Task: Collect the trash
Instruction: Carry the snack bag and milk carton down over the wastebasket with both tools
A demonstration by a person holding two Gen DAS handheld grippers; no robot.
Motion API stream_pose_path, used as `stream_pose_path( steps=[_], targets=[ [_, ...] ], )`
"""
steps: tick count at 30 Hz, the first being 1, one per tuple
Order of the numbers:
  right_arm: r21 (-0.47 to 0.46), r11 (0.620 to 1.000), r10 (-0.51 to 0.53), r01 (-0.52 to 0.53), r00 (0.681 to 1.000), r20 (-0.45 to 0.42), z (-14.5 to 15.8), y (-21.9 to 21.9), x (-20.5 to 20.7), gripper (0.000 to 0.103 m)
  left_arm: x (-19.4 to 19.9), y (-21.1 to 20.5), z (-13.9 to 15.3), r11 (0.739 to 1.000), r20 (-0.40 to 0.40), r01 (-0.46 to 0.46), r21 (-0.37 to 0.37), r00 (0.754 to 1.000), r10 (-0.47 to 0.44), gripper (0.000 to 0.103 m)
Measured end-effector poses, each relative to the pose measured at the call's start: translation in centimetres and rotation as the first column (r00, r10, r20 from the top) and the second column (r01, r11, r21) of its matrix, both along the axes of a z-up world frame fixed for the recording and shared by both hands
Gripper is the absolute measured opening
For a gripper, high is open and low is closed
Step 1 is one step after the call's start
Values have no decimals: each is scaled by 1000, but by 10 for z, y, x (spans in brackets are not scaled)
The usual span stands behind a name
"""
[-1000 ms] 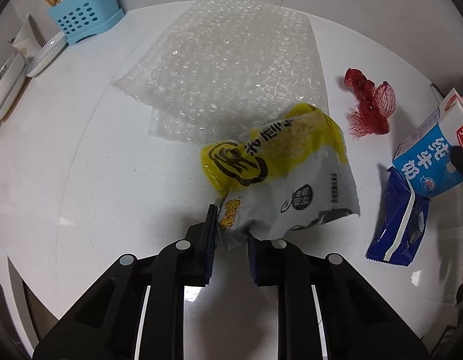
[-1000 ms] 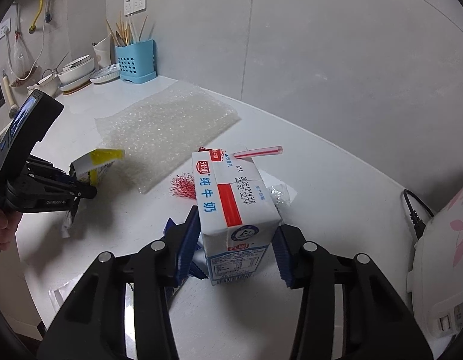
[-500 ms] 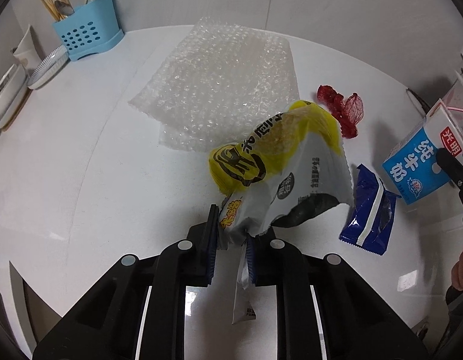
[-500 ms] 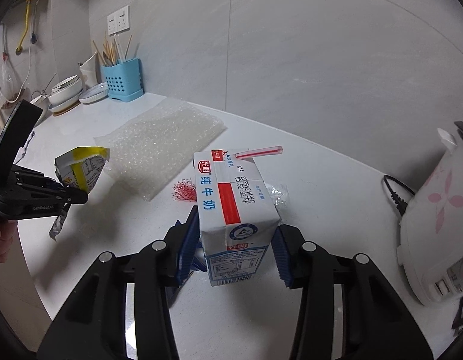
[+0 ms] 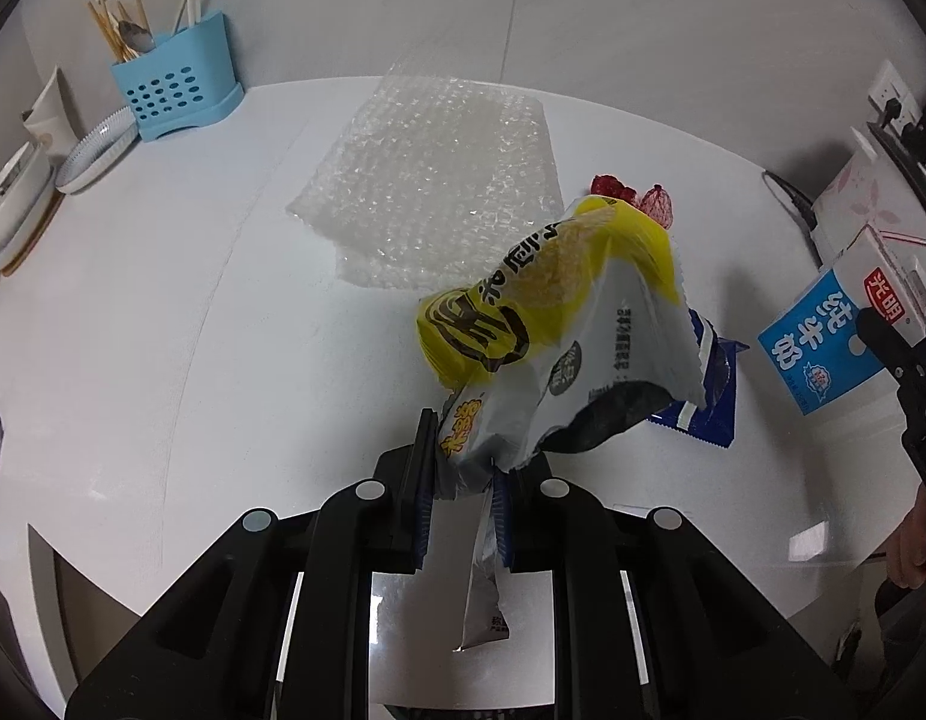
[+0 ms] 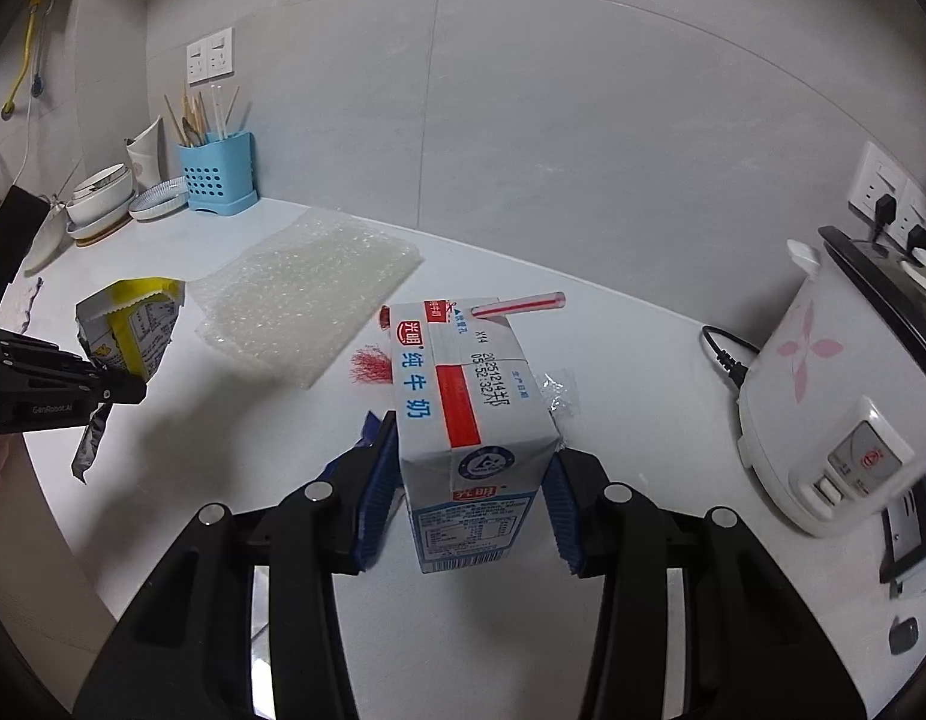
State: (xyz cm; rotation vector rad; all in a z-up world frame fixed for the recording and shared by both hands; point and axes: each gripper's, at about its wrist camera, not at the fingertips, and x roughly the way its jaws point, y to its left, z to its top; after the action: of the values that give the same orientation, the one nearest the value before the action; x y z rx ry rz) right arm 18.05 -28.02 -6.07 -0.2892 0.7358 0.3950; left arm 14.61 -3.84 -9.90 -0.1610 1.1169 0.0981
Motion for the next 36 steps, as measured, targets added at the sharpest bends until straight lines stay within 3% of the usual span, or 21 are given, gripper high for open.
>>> stream_pose_path(
  steps=[23, 36],
  targets=[
    [75, 996, -49, 48, 999, 15, 21, 69, -169, 42, -129, 33, 19, 992, 60, 125, -25, 991, -124, 15],
    [68, 997, -47, 49, 998, -31, 6, 84, -246, 42, -202, 44, -11, 983, 4, 182, -26, 983, -182, 15]
  ],
)
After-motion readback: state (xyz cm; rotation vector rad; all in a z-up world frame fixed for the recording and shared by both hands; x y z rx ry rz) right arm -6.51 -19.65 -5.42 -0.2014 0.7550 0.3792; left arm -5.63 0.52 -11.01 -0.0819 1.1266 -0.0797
